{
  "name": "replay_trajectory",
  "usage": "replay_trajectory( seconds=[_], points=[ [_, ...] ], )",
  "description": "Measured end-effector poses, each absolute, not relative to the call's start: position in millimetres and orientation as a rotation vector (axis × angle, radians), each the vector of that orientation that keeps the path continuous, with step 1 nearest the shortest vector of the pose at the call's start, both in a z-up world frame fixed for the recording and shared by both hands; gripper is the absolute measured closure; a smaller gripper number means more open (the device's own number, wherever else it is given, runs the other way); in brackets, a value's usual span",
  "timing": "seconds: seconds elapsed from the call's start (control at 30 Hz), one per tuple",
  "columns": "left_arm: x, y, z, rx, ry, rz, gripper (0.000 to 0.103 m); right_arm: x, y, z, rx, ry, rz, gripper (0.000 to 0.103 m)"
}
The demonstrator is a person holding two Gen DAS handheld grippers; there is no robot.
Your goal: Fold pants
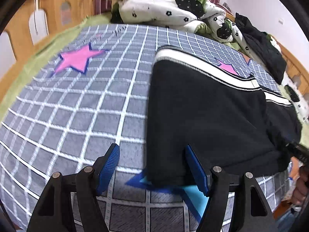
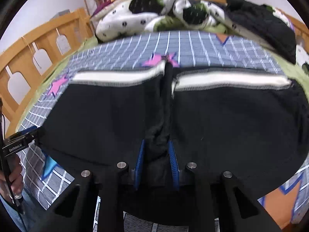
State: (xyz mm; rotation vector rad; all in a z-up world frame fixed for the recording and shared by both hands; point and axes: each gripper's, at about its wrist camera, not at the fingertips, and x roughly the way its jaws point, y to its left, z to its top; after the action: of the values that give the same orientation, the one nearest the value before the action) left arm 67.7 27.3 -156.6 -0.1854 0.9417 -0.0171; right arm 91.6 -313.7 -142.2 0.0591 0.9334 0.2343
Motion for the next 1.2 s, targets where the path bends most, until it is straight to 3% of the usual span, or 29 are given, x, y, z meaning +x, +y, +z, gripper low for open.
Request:
replay_trajectory(
  seconds=[0.2,0.23,0.4,0.5,0.57,0.63,0.7,0.73,0.77,0.83,1.0,1.13,1.2],
  points=[
    [62.2,40.4,-143.0,-0.232,0.913,-0.048,0.035,71.2,-328.4,-135.9,0.164,0.897,0.266,0.092],
    [60.4,43.2,-140.7,-0.231,0.902,-0.042,0.035,66.2,-333.2,-129.5,0.196,0.875,0.277,0.103],
    [63.7,57.0,-141.0,-0.286,0.913,-0.048,0.035,61.4,-352.8,-121.3,0.270,0.873,0.259,0.103],
    [64.7,60.2,-140.3,-0.321,0.911,-0.063,0.035,62.2,-353.1,-124.1,0.287,0.882,0.275,0.097],
    [64.7,57.9,-140.9,-0.310,0.910,-0.065,0.035,61.9,-345.2,-122.2,0.275,0.864,0.297,0.074],
    [64.6,54.1,-142.6,-0.292,0.915,-0.063,0.035,65.6,-331.3,-121.6,0.203,0.840,0.269,0.062],
    [65.0,51.5,-143.8,-0.274,0.920,-0.056,0.035,73.1,-322.4,-125.5,0.159,0.839,0.258,0.062],
    [64.9,50.3,-143.7,-0.266,0.918,-0.055,0.035,77.7,-316.1,-129.4,0.133,0.846,0.247,0.070],
    [64.6,49.9,-143.0,-0.261,0.916,-0.055,0.035,81.4,-310.9,-133.7,0.107,0.849,0.236,0.088],
    [63.2,51.9,-138.8,-0.255,0.903,-0.053,0.035,82.2,-307.6,-134.0,0.072,0.847,0.240,0.090],
    [63.5,63.4,-136.2,-0.287,0.892,-0.043,0.035,63.6,-344.3,-112.6,0.284,0.823,0.355,0.090],
    [67.1,71.5,-140.7,-0.315,0.914,-0.034,0.035,74.3,-327.2,-150.5,0.177,0.994,0.327,0.085],
    [66.5,73.5,-140.6,-0.328,0.909,-0.039,0.035,70.2,-320.3,-146.8,0.122,0.967,0.328,0.079]
  ],
)
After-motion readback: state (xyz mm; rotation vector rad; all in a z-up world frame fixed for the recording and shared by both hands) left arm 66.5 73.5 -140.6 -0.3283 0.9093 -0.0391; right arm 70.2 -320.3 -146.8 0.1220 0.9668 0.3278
